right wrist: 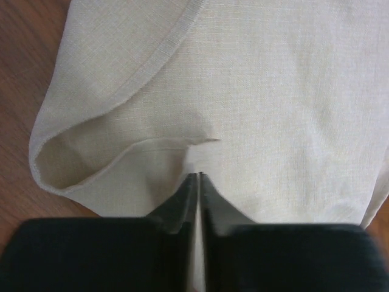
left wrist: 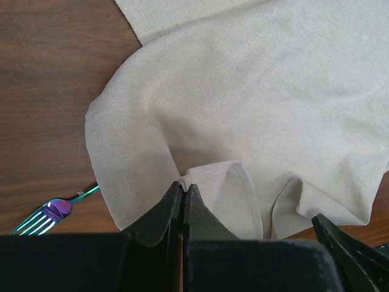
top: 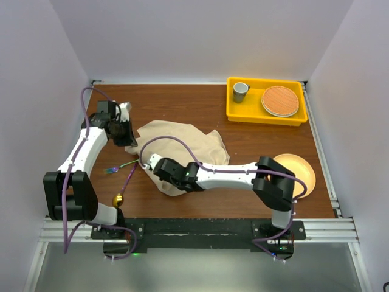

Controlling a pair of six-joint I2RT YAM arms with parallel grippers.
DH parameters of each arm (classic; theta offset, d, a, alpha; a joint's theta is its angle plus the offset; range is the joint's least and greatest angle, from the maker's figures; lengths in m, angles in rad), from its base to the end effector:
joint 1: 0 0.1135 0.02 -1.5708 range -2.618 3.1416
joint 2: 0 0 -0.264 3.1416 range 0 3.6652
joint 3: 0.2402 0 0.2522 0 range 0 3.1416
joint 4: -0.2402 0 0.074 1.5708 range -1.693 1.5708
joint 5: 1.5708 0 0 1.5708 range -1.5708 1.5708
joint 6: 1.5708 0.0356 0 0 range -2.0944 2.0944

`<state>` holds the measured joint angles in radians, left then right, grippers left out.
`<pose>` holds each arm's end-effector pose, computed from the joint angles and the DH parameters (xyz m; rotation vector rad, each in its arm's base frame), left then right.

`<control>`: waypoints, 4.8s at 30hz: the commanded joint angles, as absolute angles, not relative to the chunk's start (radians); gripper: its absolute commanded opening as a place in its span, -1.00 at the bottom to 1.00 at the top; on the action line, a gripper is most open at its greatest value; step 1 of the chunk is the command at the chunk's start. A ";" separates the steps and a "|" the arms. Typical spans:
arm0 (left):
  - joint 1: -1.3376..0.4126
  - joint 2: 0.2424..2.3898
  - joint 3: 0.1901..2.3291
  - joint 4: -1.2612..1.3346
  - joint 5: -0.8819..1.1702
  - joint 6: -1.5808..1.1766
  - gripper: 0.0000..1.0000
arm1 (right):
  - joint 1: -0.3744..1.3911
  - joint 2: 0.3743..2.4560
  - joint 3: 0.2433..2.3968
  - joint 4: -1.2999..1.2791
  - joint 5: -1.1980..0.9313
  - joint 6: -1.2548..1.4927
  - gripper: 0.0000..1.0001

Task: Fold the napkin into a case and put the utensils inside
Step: Flatten out the crumpled napkin at the center of the board, then flatten the napkin at the center of the board.

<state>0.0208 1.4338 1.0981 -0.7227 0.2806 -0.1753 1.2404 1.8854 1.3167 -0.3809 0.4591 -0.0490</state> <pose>0.2882 -0.0039 0.2567 -0.1601 2.6188 -0.4222 0.1454 0.3752 0.1970 -1.2882 2.0106 -0.0317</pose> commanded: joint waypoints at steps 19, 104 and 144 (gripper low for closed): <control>0.032 1.382 1.148 -0.641 0.322 -0.186 -1.00 | 1.149 1.667 1.330 -0.399 0.253 -0.057 0.46; 0.035 1.104 1.562 -0.580 0.563 0.108 -1.00 | 0.577 1.002 1.479 -0.422 0.273 -0.383 -1.00; 0.067 1.396 1.223 -0.804 0.638 0.420 0.45 | 0.419 1.718 1.178 -0.671 -0.187 -0.428 0.10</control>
